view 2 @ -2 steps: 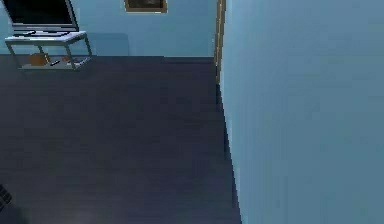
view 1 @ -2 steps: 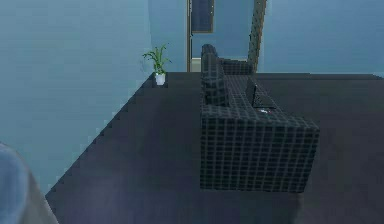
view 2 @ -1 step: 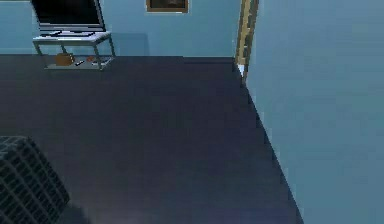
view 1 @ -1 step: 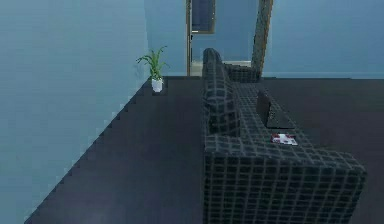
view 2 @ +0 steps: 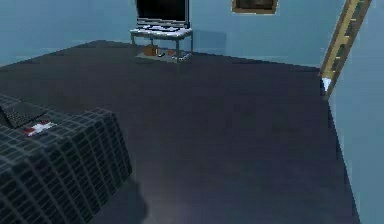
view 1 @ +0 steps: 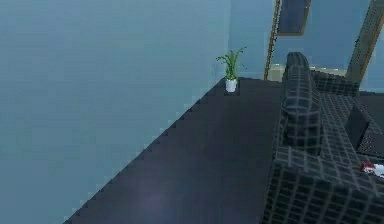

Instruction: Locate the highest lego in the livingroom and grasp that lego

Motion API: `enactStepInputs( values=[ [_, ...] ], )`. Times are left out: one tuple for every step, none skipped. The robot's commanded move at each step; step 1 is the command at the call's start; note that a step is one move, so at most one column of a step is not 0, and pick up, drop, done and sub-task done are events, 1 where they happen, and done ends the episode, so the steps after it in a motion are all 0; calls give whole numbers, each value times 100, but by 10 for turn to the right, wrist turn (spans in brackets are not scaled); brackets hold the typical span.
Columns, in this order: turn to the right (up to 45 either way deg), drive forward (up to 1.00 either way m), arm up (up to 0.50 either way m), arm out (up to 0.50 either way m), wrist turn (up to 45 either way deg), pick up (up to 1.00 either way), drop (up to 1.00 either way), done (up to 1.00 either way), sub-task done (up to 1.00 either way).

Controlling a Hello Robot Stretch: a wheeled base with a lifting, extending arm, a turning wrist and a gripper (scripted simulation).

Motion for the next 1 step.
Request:
enactStepInputs(
  values=[
    [0, 65, 0, 0, 0, 0, 0, 0, 0]
  ],
)
